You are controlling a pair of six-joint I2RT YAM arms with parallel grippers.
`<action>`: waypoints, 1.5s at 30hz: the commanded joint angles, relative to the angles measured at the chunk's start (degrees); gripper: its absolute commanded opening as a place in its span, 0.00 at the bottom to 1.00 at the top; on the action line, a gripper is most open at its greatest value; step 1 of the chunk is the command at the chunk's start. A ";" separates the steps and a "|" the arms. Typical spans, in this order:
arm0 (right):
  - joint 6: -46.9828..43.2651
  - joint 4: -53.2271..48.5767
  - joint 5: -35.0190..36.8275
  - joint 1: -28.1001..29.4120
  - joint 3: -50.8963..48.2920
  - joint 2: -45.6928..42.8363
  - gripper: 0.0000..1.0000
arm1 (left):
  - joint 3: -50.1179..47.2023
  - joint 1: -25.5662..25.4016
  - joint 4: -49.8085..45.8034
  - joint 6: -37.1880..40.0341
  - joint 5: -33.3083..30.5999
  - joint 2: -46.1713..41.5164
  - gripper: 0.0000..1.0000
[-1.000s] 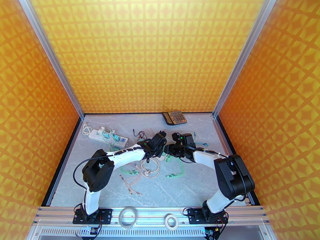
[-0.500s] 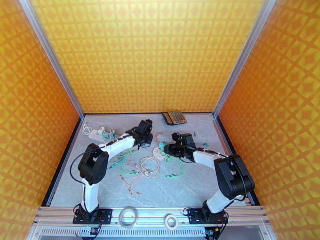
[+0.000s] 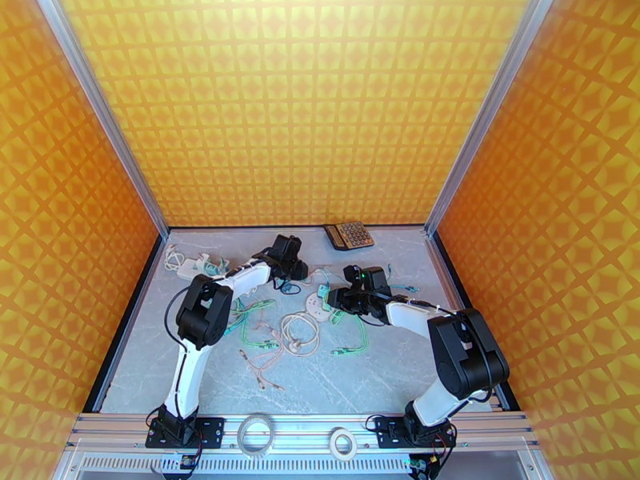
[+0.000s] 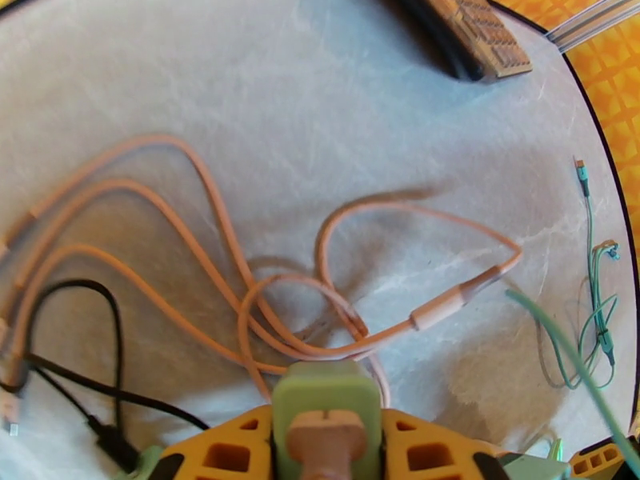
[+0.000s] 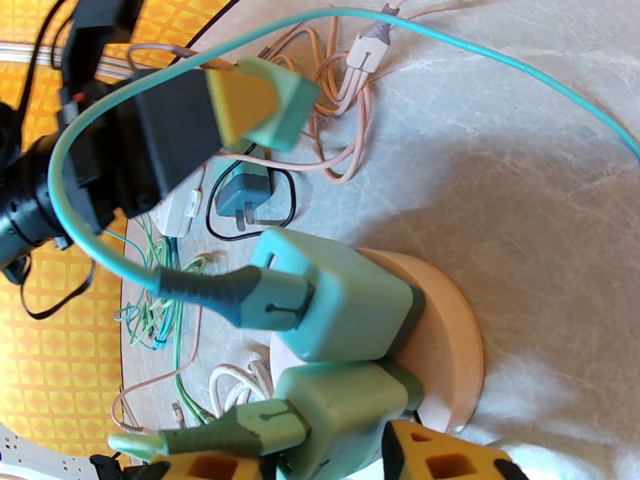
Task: Pull the plug off the socket
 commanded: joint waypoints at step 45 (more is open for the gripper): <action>11.26 -31.17 47.88 18.65 18.17 3.02 0.60 | -41.61 0.78 21.36 -7.16 5.69 -36.62 0.99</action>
